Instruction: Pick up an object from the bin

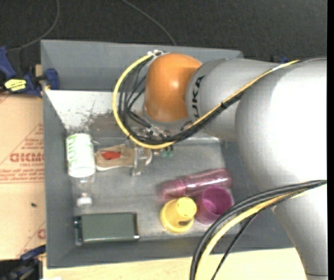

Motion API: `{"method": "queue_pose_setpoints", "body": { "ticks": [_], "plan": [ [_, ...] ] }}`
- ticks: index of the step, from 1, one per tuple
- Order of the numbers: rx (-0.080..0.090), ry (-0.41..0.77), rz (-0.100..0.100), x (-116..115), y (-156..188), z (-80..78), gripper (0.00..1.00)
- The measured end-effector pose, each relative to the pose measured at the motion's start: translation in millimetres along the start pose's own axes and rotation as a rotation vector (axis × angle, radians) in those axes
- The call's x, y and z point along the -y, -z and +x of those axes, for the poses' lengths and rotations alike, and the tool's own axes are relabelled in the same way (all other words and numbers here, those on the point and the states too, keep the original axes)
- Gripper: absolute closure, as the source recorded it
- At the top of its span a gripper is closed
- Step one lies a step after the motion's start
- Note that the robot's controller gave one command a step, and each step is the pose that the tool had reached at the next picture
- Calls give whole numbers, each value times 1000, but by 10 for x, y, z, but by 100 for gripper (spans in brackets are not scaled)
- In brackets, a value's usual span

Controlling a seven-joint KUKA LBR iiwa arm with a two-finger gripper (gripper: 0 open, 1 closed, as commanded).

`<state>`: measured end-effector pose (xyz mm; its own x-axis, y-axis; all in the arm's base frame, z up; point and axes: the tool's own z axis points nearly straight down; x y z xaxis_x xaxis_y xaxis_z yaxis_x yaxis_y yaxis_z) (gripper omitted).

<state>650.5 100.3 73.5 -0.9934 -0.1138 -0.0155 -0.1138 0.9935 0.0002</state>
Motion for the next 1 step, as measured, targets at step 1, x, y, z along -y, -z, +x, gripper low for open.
{"method": "queue_pose_setpoints", "body": {
  "ticks": [1],
  "plan": [
    [0,-2,0,0,0,0,100]
  ]
}}
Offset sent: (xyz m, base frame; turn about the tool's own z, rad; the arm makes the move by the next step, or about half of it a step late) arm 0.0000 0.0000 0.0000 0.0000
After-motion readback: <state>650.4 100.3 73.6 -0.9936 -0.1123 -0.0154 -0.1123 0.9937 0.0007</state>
